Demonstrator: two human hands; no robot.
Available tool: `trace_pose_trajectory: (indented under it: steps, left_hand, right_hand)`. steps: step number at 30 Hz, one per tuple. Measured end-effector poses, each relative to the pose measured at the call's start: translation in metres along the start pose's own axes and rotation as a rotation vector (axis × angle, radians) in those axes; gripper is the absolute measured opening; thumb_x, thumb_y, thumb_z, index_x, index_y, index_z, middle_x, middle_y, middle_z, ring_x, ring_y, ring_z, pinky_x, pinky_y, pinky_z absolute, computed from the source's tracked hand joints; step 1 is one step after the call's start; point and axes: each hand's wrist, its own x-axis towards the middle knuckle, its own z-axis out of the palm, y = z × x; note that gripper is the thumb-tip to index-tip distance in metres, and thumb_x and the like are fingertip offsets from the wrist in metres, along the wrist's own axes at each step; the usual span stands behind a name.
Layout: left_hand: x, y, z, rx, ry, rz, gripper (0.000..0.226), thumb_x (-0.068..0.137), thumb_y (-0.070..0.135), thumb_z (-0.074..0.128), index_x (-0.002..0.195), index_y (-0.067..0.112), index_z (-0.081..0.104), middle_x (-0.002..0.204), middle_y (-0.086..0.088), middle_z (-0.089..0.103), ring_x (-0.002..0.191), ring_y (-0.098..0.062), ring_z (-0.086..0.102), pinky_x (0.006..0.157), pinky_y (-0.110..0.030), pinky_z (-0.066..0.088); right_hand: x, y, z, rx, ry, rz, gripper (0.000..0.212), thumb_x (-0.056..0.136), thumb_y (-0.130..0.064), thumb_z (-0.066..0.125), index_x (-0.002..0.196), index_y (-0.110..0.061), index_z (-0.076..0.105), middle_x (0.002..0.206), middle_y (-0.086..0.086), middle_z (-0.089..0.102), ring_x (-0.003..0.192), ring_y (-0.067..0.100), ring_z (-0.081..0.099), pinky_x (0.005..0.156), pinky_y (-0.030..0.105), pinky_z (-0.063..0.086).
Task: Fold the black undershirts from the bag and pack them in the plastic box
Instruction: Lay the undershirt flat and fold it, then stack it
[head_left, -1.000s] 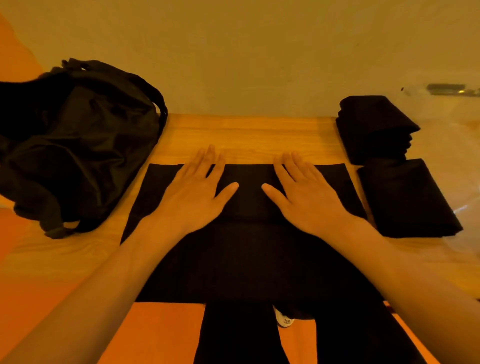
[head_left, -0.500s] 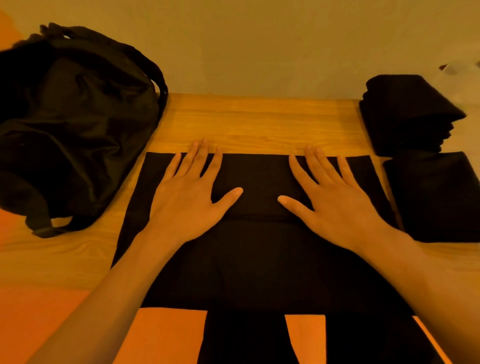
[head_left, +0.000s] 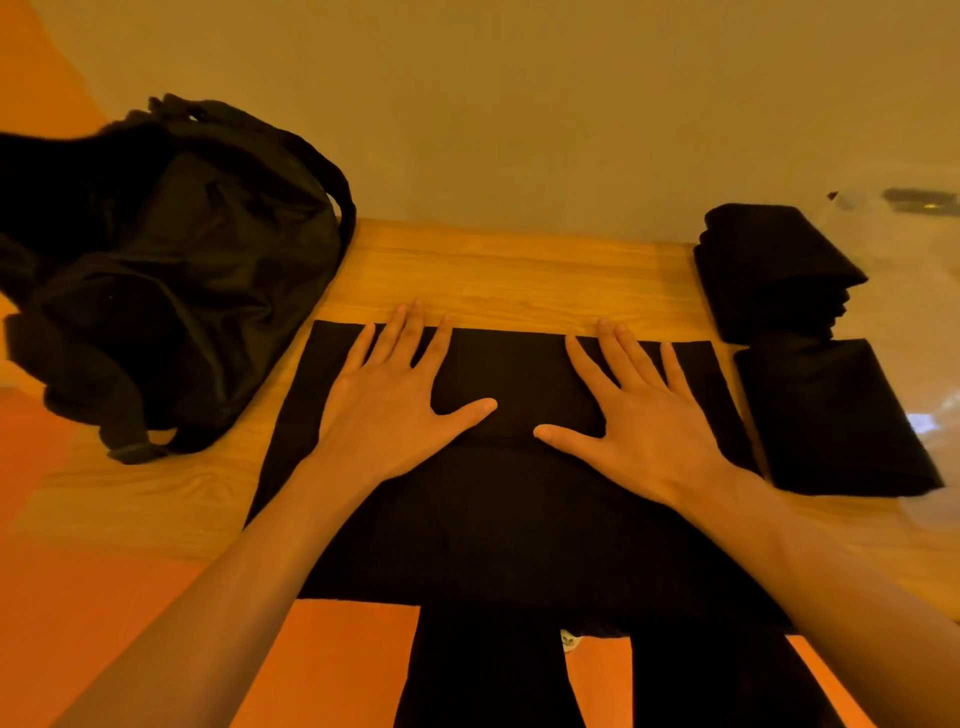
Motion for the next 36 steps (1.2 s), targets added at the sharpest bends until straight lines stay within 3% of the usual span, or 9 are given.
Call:
trace_pose_trajectory:
  steps: [4, 11, 15, 18, 20, 24, 26, 30, 36]
  left_hand:
    - [0.001, 0.0, -0.004, -0.005, -0.018, 0.01, 0.104, 0.079, 0.094, -0.001, 0.16, 0.031, -0.012, 0.169, -0.004, -0.015, 0.154, -0.018, -0.019, 0.126, -0.043, -0.005]
    - [-0.001, -0.001, -0.004, -0.011, -0.039, -0.001, 0.104, 0.079, 0.094, 0.003, 0.161, 0.031, -0.01, 0.169, -0.001, -0.016, 0.154, -0.016, -0.019, 0.127, -0.043, -0.005]
    - [-0.003, -0.001, -0.014, -0.049, -0.075, -0.019, 0.103, 0.077, 0.094, 0.002, 0.161, 0.035, -0.005, 0.169, -0.001, -0.016, 0.153, -0.018, -0.021, 0.126, -0.044, -0.009]
    - [-0.015, -0.006, -0.026, -0.163, 0.058, -0.059, 0.094, 0.081, 0.089, -0.004, 0.16, 0.039, 0.004, 0.169, -0.001, -0.013, 0.155, -0.019, -0.017, 0.126, -0.043, -0.008]
    - [-0.033, -0.008, -0.027, -0.139, 0.095, -0.051, 0.09, 0.082, 0.086, -0.009, 0.158, 0.04, 0.001, 0.168, 0.0, -0.014, 0.154, -0.018, -0.018, 0.126, -0.042, -0.008]
    - [-0.065, -0.016, -0.011, -0.051, -0.069, -0.015, 0.095, 0.077, 0.087, -0.014, 0.158, 0.037, -0.012, 0.167, 0.002, -0.02, 0.151, -0.016, -0.025, 0.123, -0.036, -0.015]
    - [-0.073, -0.022, -0.014, -0.062, -0.055, -0.024, 0.097, 0.075, 0.087, -0.02, 0.156, 0.036, -0.016, 0.167, 0.001, -0.021, 0.151, -0.017, -0.026, 0.12, -0.033, -0.017]
    - [-0.109, -0.023, -0.03, -0.119, 0.131, -0.002, 0.085, 0.093, 0.079, 0.004, 0.161, 0.029, -0.005, 0.169, 0.003, -0.016, 0.153, -0.013, -0.022, 0.124, -0.035, -0.011]
    - [-0.164, -0.015, 0.001, -0.117, -0.017, 0.005, 0.089, 0.086, 0.088, -0.001, 0.159, 0.038, -0.009, 0.167, 0.007, -0.022, 0.151, -0.011, -0.027, 0.128, -0.041, -0.003]
  right_hand:
    - [0.008, 0.006, -0.022, 0.071, -0.131, -0.031, 0.1, 0.066, -0.092, -0.019, 0.153, -0.042, -0.02, 0.164, 0.0, -0.026, 0.148, 0.017, -0.031, 0.122, 0.05, -0.016]
    - [0.011, 0.007, 0.002, 0.02, 0.001, 0.002, 0.082, 0.087, -0.079, -0.003, 0.155, -0.037, -0.018, 0.167, 0.003, -0.02, 0.151, 0.018, -0.024, 0.125, 0.048, -0.008]
    - [0.009, 0.008, -0.006, -0.002, -0.01, -0.01, 0.086, 0.085, -0.084, -0.001, 0.156, -0.037, -0.015, 0.167, 0.006, -0.018, 0.152, 0.021, -0.022, 0.124, 0.049, -0.011]
    - [-0.002, 0.005, -0.014, 0.002, 0.076, -0.041, 0.086, 0.087, -0.084, -0.007, 0.157, -0.035, -0.014, 0.167, 0.007, -0.016, 0.152, 0.023, -0.022, 0.123, 0.049, -0.013]
    - [-0.018, 0.004, -0.007, 0.025, 0.101, -0.04, 0.083, 0.088, -0.08, -0.011, 0.157, -0.034, -0.015, 0.167, 0.007, -0.015, 0.152, 0.022, -0.022, 0.124, 0.048, -0.01]
    - [-0.03, 0.011, 0.007, 0.072, -0.032, 0.016, 0.084, 0.085, -0.078, -0.008, 0.156, -0.035, -0.019, 0.167, 0.006, -0.02, 0.151, 0.021, -0.024, 0.124, 0.048, -0.011]
    - [-0.029, 0.014, 0.003, 0.067, -0.064, 0.014, 0.085, 0.082, -0.079, -0.008, 0.155, -0.036, -0.021, 0.166, 0.008, -0.023, 0.15, 0.023, -0.026, 0.123, 0.048, -0.013]
    - [-0.056, 0.007, -0.002, 0.09, 0.114, -0.02, 0.084, 0.084, -0.078, -0.015, 0.155, -0.034, -0.018, 0.166, 0.008, -0.017, 0.151, 0.022, -0.024, 0.123, 0.046, -0.014]
    - [-0.087, -0.005, 0.022, 0.067, 0.055, -0.014, 0.082, 0.081, -0.075, -0.021, 0.154, -0.036, -0.022, 0.167, 0.008, -0.017, 0.152, 0.022, -0.022, 0.124, 0.045, -0.01]
